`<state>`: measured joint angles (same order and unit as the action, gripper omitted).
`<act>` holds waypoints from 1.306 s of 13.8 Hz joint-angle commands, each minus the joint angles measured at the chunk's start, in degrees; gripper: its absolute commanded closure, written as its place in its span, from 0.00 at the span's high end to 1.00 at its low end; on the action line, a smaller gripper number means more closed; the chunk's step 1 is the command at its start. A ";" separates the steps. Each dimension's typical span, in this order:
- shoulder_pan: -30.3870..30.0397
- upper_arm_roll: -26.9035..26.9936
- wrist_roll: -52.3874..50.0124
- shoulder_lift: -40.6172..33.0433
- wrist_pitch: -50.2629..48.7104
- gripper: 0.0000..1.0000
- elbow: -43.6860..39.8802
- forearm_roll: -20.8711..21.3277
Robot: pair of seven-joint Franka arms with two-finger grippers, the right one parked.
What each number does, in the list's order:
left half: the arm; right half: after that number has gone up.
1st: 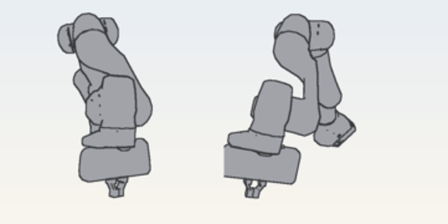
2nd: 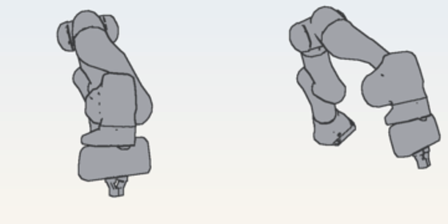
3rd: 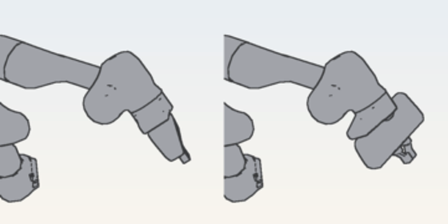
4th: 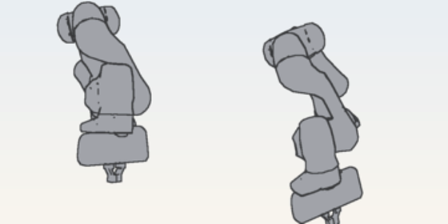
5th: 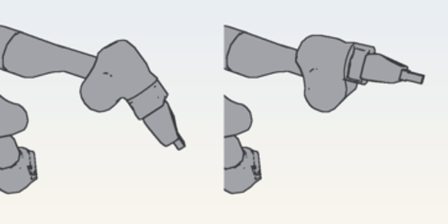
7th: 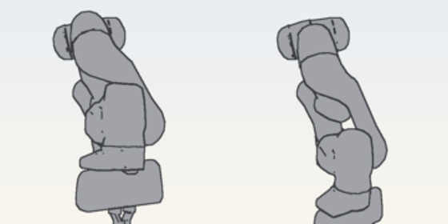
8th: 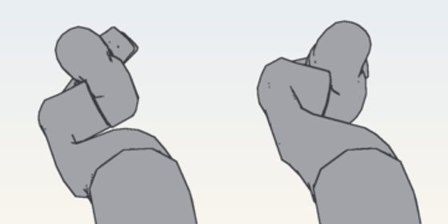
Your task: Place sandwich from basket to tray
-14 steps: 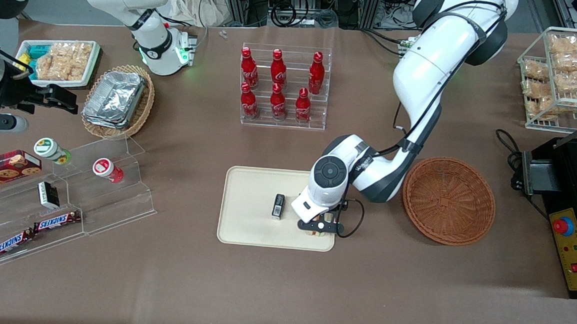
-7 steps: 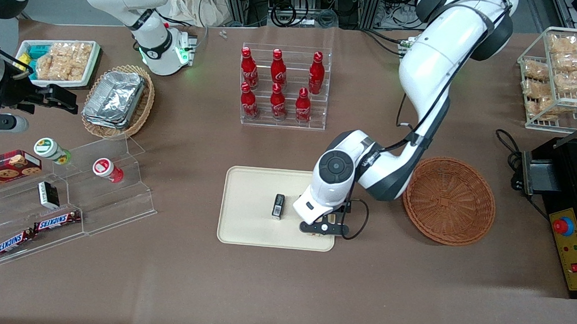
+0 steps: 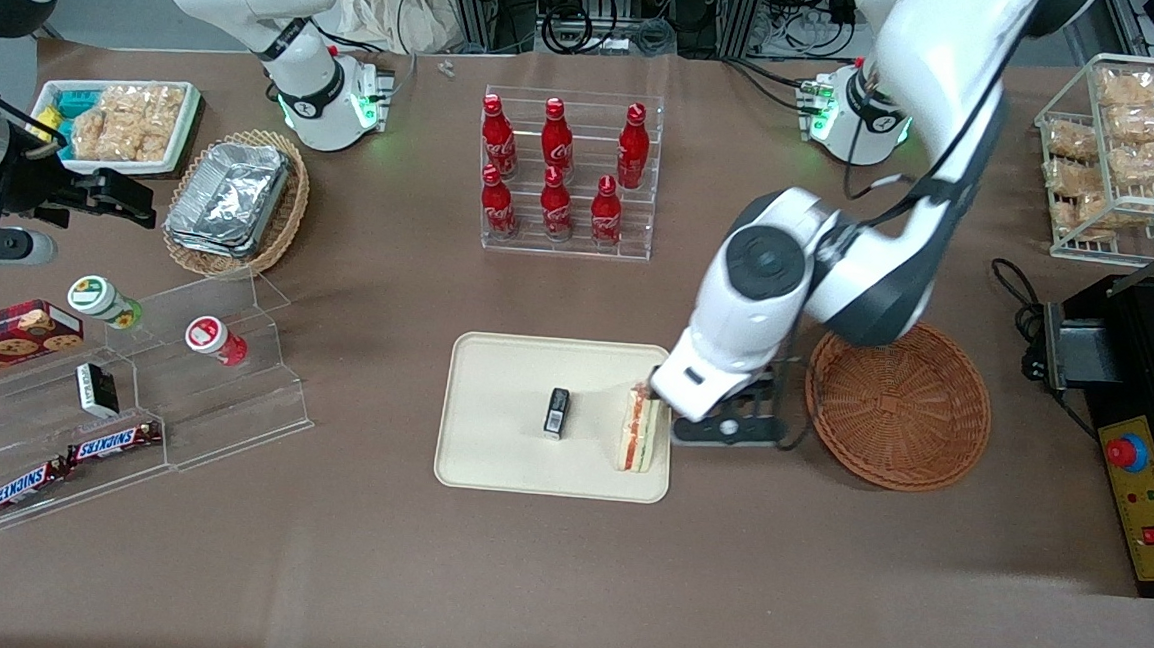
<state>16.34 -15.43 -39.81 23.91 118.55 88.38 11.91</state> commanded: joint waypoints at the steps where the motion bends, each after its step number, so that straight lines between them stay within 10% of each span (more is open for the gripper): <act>1: -4.28 -0.13 2.70 -13.34 0.81 1.00 12.94 -3.29; 18: -29.87 0.31 32.07 -22.34 -18.08 1.00 8.40 -18.59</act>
<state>-12.06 -14.47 -10.38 -0.09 103.59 100.67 -5.12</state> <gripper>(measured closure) 0.000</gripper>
